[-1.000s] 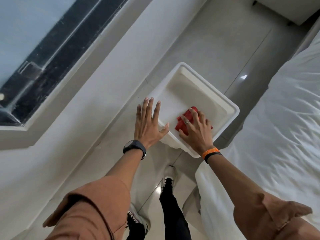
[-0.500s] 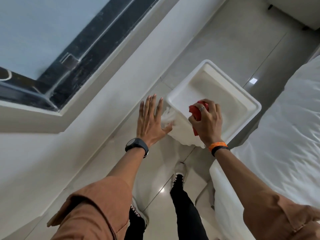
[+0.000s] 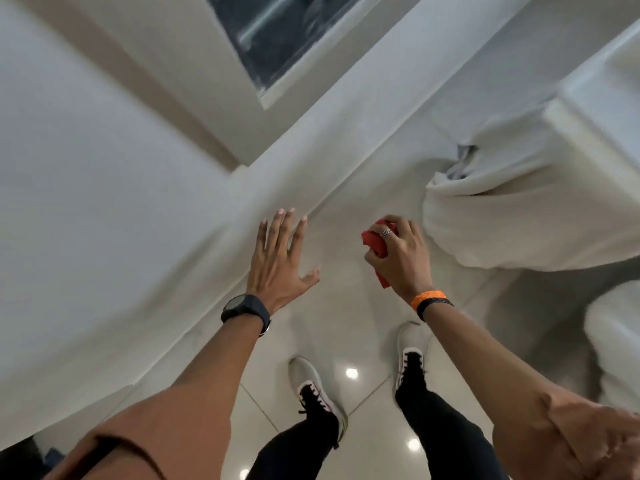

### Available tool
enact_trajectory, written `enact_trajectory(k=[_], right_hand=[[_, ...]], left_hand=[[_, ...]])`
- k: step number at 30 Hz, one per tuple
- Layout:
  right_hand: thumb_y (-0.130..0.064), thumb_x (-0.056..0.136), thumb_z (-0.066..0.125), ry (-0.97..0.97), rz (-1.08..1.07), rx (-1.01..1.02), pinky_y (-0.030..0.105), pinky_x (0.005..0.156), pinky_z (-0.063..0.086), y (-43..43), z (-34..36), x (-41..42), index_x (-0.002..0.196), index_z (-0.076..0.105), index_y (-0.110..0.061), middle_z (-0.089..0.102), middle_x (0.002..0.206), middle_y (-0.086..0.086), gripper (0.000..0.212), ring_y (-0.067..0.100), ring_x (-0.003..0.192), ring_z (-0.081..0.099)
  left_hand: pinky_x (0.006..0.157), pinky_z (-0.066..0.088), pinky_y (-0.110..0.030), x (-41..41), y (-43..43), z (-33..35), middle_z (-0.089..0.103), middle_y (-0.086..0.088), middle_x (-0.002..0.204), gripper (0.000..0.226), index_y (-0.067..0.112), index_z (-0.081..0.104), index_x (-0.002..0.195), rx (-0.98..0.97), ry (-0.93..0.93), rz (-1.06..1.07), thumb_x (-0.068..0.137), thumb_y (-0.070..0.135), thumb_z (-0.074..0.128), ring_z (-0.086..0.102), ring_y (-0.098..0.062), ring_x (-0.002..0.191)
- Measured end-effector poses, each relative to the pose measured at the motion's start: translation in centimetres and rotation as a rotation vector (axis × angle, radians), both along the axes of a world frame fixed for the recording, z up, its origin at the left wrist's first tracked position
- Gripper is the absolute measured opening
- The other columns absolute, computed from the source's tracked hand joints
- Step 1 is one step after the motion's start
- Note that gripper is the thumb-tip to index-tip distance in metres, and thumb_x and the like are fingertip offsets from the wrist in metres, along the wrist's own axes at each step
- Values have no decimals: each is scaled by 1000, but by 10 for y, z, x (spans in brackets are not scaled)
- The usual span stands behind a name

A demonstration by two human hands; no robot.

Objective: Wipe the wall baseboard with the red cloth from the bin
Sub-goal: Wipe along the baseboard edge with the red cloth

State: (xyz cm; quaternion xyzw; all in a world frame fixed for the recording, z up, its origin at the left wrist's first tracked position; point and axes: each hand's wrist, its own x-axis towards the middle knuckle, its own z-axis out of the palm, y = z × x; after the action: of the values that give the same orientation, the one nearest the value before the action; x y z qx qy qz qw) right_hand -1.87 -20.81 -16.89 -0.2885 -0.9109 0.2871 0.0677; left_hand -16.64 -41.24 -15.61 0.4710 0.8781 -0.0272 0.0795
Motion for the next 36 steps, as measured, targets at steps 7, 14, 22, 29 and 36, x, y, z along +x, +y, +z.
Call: enact_trajectory(k=[7,14,22,29,36], right_hand=[[-22,68,80,-131,165,-73,46,77,53,-89,-215,-51,106,69,-14,61,117,10,40,34,102,54],[-24,72,79,-113,167,-75,49,86,52,-112,-363,-129,124,60,-13,58,125,13,56,37,111,52],[-37,89,67,-35,-39,-82,49,120,25,-105,-462,-190,146,39,-3,36,154,21,72,37,142,32],[-24,98,60,43,-17,64,55,121,24,-178,-487,-185,140,46,5,41,151,27,53,41,144,31],[-40,97,59,31,62,97,55,120,23,-164,-497,-179,142,46,-2,39,153,24,61,40,143,32]], left_hand=[[126,18,-61,-40,-94,-176,24,-21,169,95,7,28,162,-168,52,-56,90,67,37,19,-38,157],[128,17,-57,-83,-119,-308,24,-23,168,95,2,29,161,-181,113,-145,91,64,48,14,-39,158],[132,11,-46,-107,-109,-378,16,-23,171,95,-4,20,162,-136,215,-244,93,54,52,9,-33,160],[132,0,-38,-119,-138,-388,-9,-16,173,92,-2,-1,164,-282,362,-302,98,46,42,-8,-25,160],[127,-20,-38,-118,-185,-375,-18,-17,172,94,-4,-9,162,-455,472,-320,99,46,40,-16,-25,159]])
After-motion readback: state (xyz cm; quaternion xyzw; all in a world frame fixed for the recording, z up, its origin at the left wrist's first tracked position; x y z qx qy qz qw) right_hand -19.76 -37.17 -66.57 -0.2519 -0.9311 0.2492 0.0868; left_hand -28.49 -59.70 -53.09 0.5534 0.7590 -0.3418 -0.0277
